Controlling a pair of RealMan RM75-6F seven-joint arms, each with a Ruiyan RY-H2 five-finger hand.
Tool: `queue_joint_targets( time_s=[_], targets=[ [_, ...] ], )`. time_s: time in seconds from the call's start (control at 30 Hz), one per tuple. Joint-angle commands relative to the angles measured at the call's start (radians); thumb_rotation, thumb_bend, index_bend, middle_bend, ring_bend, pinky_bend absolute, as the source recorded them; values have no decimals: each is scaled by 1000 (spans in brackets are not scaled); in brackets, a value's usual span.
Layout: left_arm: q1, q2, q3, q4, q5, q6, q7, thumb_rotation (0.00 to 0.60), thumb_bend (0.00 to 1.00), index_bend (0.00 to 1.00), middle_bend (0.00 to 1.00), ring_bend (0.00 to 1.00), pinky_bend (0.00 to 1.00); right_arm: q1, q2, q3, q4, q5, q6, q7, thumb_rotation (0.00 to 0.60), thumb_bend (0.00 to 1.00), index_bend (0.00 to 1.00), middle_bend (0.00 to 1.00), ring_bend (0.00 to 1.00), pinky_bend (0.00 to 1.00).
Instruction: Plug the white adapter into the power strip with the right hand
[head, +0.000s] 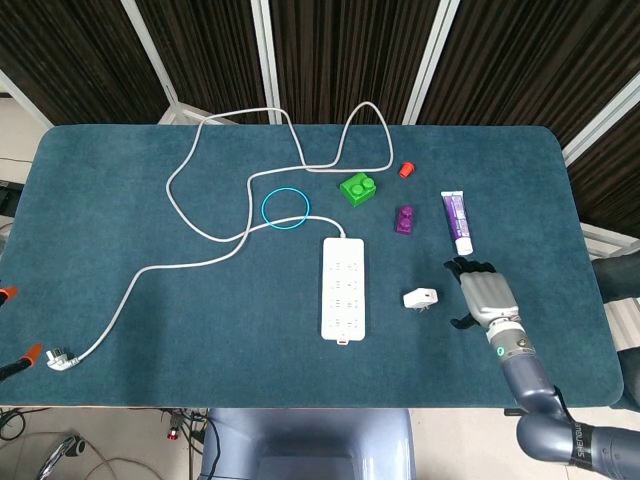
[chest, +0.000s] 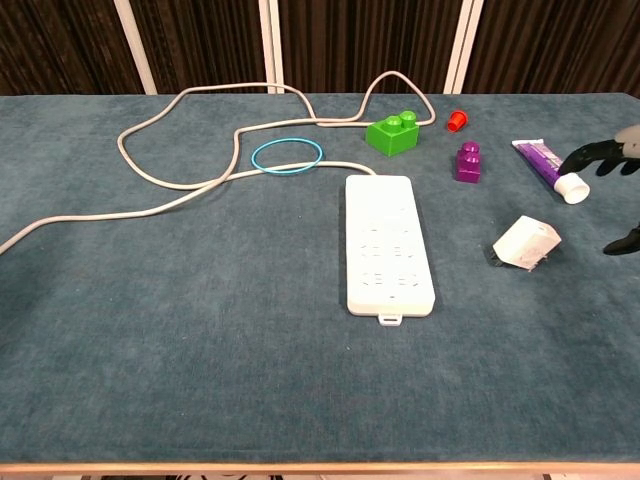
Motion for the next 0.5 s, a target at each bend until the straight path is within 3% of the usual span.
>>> queue_joint_targets(
  time_s=[0.03,0.3,0.5],
  targets=[
    [0,0,-1,-1,-3,0,1,600,133,219,103,39,54,-41,-26,31,120,-172,-143,231,600,236,163,108,126,126],
    [-2,-2,1,-1,-3,-5,8,600,133,223,103,39,54,-108,-140,52,322,-500,-107,600,600,236,199,128,190,167],
    [-2,-2,1,-2,-2,-5,9,600,133,231,103,39,57,-114,-190,44,416,-594,-77,714,600,236,246,228,282,236]
  ],
)
